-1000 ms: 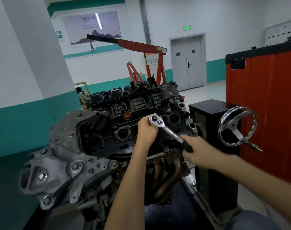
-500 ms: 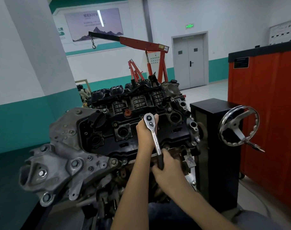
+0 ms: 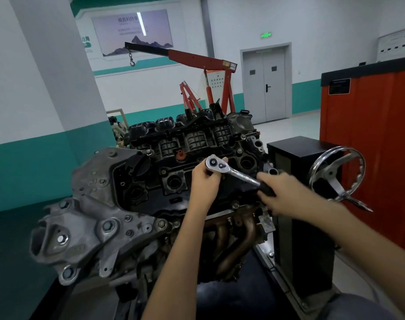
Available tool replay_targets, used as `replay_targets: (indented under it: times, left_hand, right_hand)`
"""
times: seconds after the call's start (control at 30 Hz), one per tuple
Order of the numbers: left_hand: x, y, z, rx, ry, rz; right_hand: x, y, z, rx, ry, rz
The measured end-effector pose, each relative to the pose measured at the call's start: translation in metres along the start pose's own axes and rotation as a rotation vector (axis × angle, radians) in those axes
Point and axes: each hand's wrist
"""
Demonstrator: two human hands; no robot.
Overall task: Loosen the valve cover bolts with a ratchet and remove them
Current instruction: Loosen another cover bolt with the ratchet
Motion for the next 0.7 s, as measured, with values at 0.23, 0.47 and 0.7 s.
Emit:
replay_targets:
  times: [0.23, 0.47, 0.7]
  left_hand:
    - [0.002, 0.009, -0.003, -0.02, 0.017, -0.049]
    - [0.005, -0.002, -0.005, 0.073, -0.02, 0.062]
    - [0.004, -0.007, -0.008, 0.072, -0.052, 0.032]
  right_hand:
    - [-0.027, 0.111, 0.089, 0.768, 0.204, -0.226]
    - [-0.025, 0.046, 0.03, 0.381, 0.018, -0.012]
    - [0.016, -0.035, -0.001, -0.096, -0.11, 0.111]
Point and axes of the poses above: each hand's wrist, its own x-axis towards the middle knuckle, its own y-axis out of the palm, z = x × y, and after that the axes turned 3 degrees about z, right-handed
